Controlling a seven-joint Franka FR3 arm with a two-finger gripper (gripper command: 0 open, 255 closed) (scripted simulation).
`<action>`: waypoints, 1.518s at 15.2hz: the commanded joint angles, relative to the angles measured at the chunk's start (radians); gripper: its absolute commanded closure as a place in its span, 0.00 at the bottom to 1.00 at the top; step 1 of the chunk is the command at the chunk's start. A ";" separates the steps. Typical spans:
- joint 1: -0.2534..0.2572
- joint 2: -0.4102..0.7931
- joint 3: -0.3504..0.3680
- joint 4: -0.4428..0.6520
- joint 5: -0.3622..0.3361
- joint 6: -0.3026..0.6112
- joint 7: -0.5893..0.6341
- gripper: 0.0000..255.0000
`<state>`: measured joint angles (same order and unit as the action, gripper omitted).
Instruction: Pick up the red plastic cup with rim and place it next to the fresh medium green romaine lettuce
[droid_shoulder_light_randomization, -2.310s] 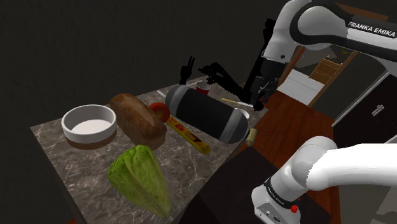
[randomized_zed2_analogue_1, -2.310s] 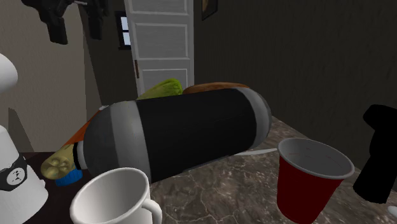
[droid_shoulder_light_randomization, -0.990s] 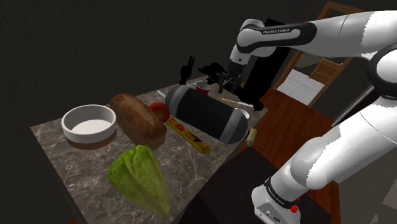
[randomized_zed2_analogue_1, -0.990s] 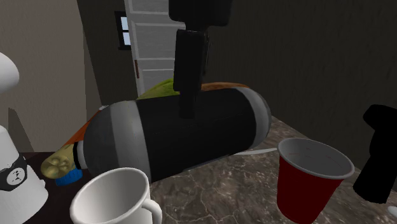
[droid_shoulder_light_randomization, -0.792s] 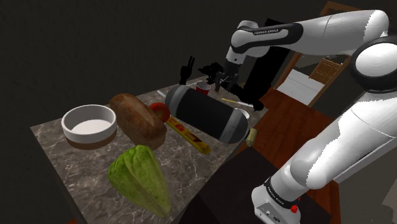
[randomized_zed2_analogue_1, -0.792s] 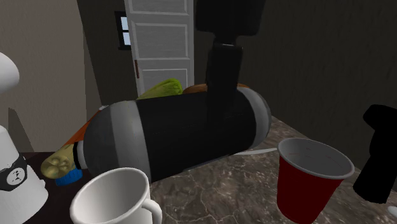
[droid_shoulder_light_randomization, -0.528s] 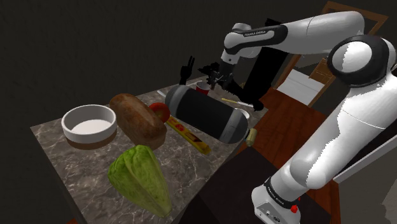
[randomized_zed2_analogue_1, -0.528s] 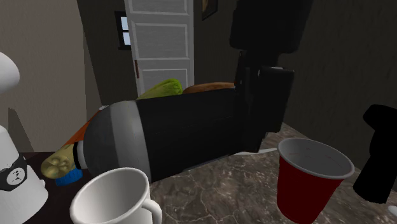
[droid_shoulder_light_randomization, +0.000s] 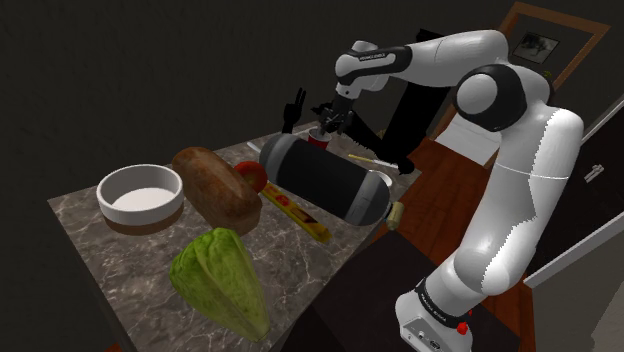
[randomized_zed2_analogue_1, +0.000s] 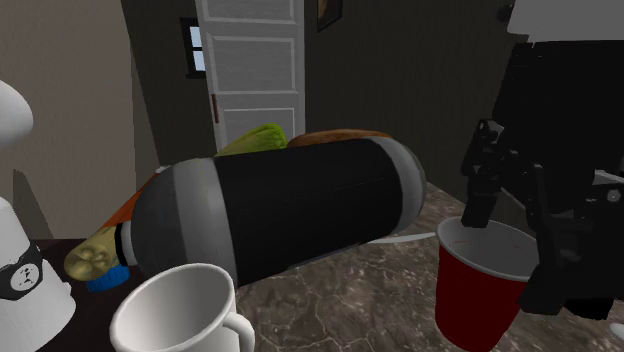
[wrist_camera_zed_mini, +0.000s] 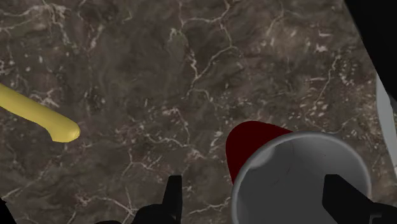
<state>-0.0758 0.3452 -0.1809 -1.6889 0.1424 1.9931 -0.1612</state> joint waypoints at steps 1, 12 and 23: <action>-0.005 0.025 0.000 0.021 0.005 0.008 -0.006 0.00; -0.003 0.055 0.005 -0.026 0.014 0.084 -0.012 0.00; -0.003 0.054 0.005 -0.026 0.014 0.084 -0.012 1.00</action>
<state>-0.0794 0.3988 -0.1761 -1.7145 0.1567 2.0769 -0.1733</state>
